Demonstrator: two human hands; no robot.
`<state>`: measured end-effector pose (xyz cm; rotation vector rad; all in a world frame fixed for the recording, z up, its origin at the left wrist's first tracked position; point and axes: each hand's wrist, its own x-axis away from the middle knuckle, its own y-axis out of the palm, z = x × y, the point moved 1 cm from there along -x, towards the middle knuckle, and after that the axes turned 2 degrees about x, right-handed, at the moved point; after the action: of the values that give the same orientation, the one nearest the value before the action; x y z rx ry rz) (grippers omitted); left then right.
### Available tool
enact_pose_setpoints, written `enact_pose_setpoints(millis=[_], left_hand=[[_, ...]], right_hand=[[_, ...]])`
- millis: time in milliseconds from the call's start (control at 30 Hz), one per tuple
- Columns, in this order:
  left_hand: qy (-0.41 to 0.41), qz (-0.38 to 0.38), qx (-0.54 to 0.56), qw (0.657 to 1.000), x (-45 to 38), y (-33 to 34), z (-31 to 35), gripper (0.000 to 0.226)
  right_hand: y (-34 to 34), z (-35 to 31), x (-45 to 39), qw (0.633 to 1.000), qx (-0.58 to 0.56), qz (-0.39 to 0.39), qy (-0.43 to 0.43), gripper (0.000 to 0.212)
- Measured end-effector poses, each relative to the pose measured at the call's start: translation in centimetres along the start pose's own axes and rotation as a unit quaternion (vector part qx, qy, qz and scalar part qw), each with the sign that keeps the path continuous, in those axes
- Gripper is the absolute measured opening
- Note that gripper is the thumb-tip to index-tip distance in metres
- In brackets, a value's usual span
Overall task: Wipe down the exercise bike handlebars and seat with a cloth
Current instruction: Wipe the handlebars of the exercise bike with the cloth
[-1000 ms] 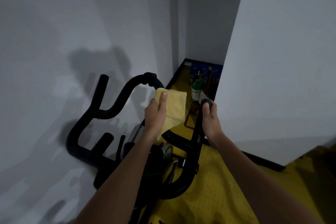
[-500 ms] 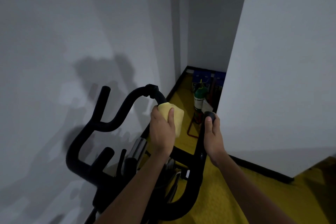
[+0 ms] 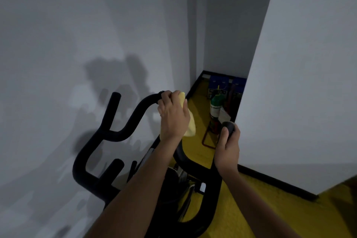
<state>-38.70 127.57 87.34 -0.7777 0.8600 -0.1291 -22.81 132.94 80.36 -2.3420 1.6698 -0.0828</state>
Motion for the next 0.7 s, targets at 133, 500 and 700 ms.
enact_pose_setpoints(millis=[133,500,700], left_hand=[[0.037,-0.003,-0.046,0.998,-1.1,0.1,-0.8,0.021],[0.084,-0.078,-0.069,0.991,-5.7,-1.5,-2.6,0.026],[0.118,-0.061,-0.075,0.988,-6.8,-2.0,-5.9,0.036]], right_hand=[[0.5,0.5,0.0,1.0,0.017,0.023,0.005,0.056],[0.5,-1.4,0.7,0.974,0.162,0.098,-0.123,0.048],[0.3,-1.1,1.0,0.982,0.122,0.081,-0.121,0.044]])
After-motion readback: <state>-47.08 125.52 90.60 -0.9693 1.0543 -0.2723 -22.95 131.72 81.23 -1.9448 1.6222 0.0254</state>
